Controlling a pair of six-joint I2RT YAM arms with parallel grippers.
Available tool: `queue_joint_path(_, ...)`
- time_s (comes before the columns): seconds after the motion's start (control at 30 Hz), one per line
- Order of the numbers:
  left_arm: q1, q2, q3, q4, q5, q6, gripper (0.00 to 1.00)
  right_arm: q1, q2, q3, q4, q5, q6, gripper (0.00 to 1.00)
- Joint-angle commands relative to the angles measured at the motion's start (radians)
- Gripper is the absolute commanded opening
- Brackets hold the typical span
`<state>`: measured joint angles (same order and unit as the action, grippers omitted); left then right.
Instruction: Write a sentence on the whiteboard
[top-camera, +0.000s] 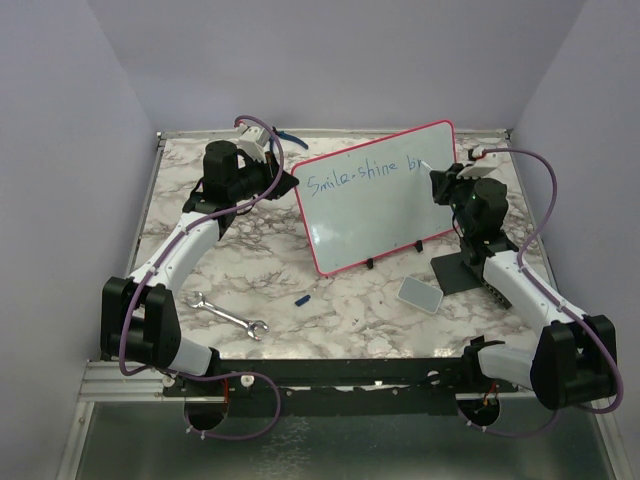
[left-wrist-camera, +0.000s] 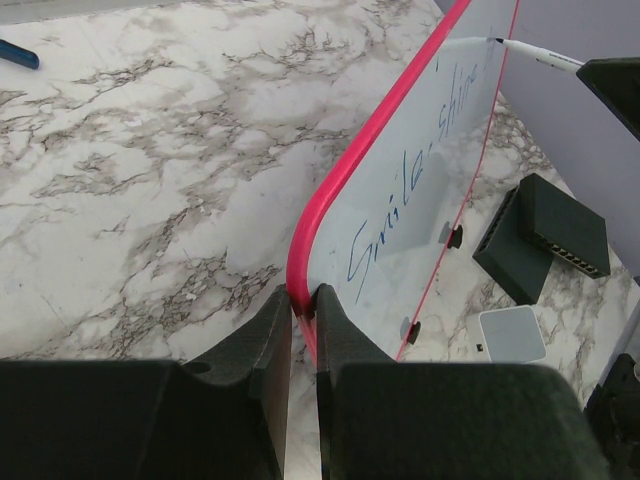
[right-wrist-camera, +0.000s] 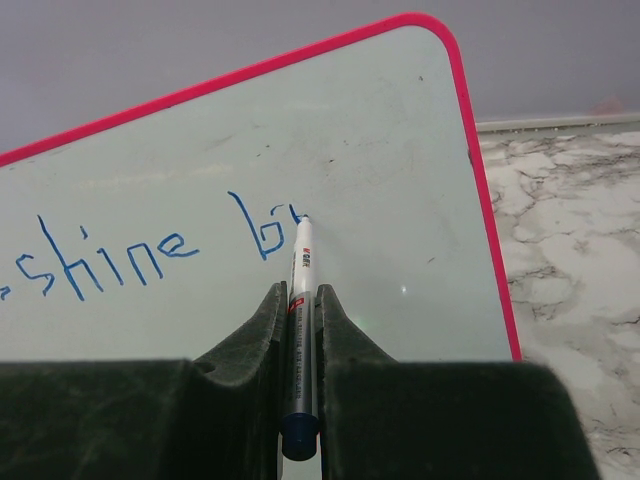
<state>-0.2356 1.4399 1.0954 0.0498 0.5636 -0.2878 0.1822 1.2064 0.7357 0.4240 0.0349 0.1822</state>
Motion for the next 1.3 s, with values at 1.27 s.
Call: queue_joint_path(1.27, 0.003, -0.042, -0.002, 0.012, 0.005, 0.036, 0.0, 0.003, 0.017, 0.036, -0.005, 0.059, -0.028, 0.01)
